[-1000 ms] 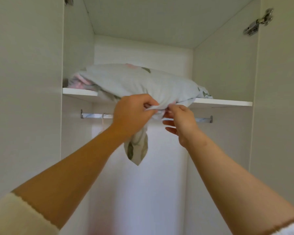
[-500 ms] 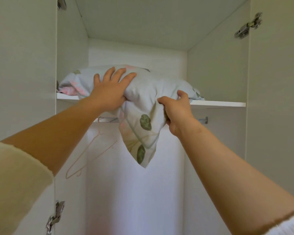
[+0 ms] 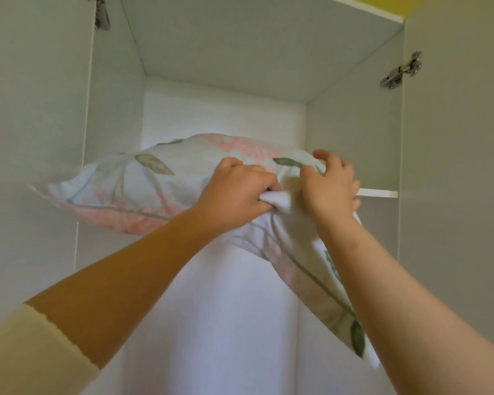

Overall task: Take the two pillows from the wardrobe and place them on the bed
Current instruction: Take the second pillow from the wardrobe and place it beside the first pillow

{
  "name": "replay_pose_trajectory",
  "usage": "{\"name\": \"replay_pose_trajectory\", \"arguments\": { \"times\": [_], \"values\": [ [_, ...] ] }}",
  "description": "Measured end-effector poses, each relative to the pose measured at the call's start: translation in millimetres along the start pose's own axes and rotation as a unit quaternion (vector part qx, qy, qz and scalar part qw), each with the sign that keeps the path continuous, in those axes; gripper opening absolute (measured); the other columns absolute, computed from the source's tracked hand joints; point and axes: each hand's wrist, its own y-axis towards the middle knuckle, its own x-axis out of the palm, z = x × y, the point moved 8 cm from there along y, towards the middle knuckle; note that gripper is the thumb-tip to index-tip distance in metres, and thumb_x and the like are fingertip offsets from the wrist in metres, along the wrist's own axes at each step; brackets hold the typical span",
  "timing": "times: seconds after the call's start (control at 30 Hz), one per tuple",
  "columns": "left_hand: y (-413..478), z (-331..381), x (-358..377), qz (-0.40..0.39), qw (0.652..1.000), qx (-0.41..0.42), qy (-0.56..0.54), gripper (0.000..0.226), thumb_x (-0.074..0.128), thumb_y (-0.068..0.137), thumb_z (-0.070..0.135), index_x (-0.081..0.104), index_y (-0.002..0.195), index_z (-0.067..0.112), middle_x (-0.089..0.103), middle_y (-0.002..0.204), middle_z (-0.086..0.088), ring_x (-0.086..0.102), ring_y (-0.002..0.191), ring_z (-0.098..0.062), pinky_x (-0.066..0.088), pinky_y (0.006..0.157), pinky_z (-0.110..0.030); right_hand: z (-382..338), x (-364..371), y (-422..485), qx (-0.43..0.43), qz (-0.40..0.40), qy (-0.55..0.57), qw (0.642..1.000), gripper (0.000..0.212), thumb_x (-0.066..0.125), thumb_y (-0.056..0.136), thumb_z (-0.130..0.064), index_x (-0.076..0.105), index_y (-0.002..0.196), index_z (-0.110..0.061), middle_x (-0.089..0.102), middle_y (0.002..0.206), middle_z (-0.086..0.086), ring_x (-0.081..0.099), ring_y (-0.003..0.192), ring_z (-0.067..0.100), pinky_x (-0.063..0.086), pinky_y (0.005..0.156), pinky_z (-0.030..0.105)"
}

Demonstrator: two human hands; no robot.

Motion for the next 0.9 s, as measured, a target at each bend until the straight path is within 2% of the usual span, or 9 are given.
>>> {"name": "replay_pose_trajectory", "arguments": {
  "times": [0.07, 0.13, 0.2, 0.27, 0.33, 0.43, 0.57, 0.77, 0.9],
  "values": [
    [4, -5, 6, -0.083, 0.992, -0.034, -0.089, 0.016, 0.063, 0.076, 0.033, 0.069, 0.089, 0.027, 0.071, 0.089, 0.008, 0.061, 0.084, -0.011, 0.040, 0.080, -0.026, 12, 8, 4, 0.012, -0.046, -0.027, 0.999, 0.039, 0.043, 0.085, -0.027, 0.048, 0.124, -0.033, 0.041, 0.141, 0.003, 0.030, 0.129, 0.029, 0.021, 0.105, 0.043],
    [15, -24, -1, -0.060, 0.983, -0.095, -0.145, 0.018, 0.060, 0.078, 0.038, 0.068, 0.092, 0.030, 0.070, 0.098, 0.008, 0.059, 0.096, -0.012, 0.042, 0.083, -0.029, 25, 19, 1, 0.017, -0.086, -0.047, 0.995, 0.041, 0.043, 0.086, -0.029, 0.046, 0.127, -0.034, 0.044, 0.140, 0.003, 0.031, 0.129, 0.031, 0.021, 0.105, 0.044],
    [23, -52, -6, -0.018, 0.985, -0.170, -0.023, 0.032, 0.053, 0.081, 0.046, 0.057, 0.111, 0.036, 0.056, 0.127, 0.005, 0.042, 0.123, -0.021, 0.032, 0.099, -0.043, 32, 31, -2, 0.005, -0.110, -0.068, 0.992, 0.044, 0.042, 0.086, -0.031, 0.042, 0.130, -0.034, 0.042, 0.141, 0.002, 0.031, 0.128, 0.031, 0.021, 0.105, 0.044],
    [20, -78, 9, -0.089, 0.962, -0.251, 0.066, 0.053, 0.046, 0.082, 0.056, 0.036, 0.131, 0.040, 0.027, 0.150, 0.001, 0.018, 0.138, -0.030, 0.018, 0.105, -0.056, 35, 41, -2, -0.006, -0.113, -0.080, 0.990, 0.046, 0.041, 0.085, -0.033, 0.039, 0.131, -0.035, 0.038, 0.143, 0.000, 0.030, 0.128, 0.031, 0.021, 0.104, 0.045],
    [6, -94, 34, -0.154, 0.939, -0.305, 0.049, 0.063, 0.042, 0.083, 0.061, 0.019, 0.138, 0.041, 0.012, 0.155, -0.001, 0.010, 0.140, -0.035, 0.014, 0.106, -0.061, 35, 50, 1, -0.012, -0.113, -0.094, 0.989, 0.046, 0.044, 0.084, -0.038, 0.039, 0.129, -0.037, 0.036, 0.142, 0.000, 0.029, 0.127, 0.030, 0.022, 0.099, 0.045],
    [-10, -100, 59, -0.145, 0.941, -0.293, 0.088, 0.054, 0.044, 0.090, 0.042, 0.018, 0.138, 0.040, 0.032, 0.145, -0.009, 0.032, 0.128, -0.037, 0.026, 0.100, -0.058, 37, 69, 5, -0.021, -0.138, -0.099, 0.985, 0.045, 0.049, 0.081, -0.044, 0.039, 0.124, -0.036, 0.037, 0.138, 0.002, 0.031, 0.121, 0.031, 0.021, 0.086, 0.041],
    [-25, -91, 60, -0.044, 0.961, -0.207, 0.179, 0.053, 0.043, 0.087, 0.009, 0.036, 0.134, 0.033, 0.055, 0.105, -0.015, 0.051, 0.100, -0.035, 0.036, 0.086, -0.043, 45, 92, 1, -0.022, -0.164, -0.129, 0.978, 0.049, 0.049, 0.082, -0.044, 0.035, 0.128, -0.033, 0.035, 0.134, 0.006, 0.032, 0.118, 0.033, 0.025, 0.092, 0.045],
    [-36, -93, 65, -0.044, 0.977, -0.182, 0.098, 0.048, 0.038, 0.092, 0.007, 0.043, 0.133, 0.031, 0.055, 0.097, -0.016, 0.053, 0.093, -0.035, 0.037, 0.080, -0.037, 36, 100, 19, -0.033, -0.141, -0.125, 0.982, 0.050, 0.048, 0.083, -0.047, 0.033, 0.129, -0.034, 0.028, 0.142, 0.008, 0.028, 0.123, 0.035, 0.024, 0.097, 0.049],
    [-52, -90, 68, -0.094, 0.985, -0.144, 0.019, 0.040, 0.039, 0.095, 0.019, 0.044, 0.131, 0.034, 0.038, 0.084, -0.003, 0.047, 0.080, -0.025, 0.031, 0.072, -0.026, 29, 107, 29, -0.041, -0.131, -0.118, 0.983, 0.051, 0.047, 0.083, -0.050, 0.033, 0.130, -0.034, 0.031, 0.141, 0.008, 0.029, 0.123, 0.037, 0.025, 0.096, 0.049]
  ]
}}
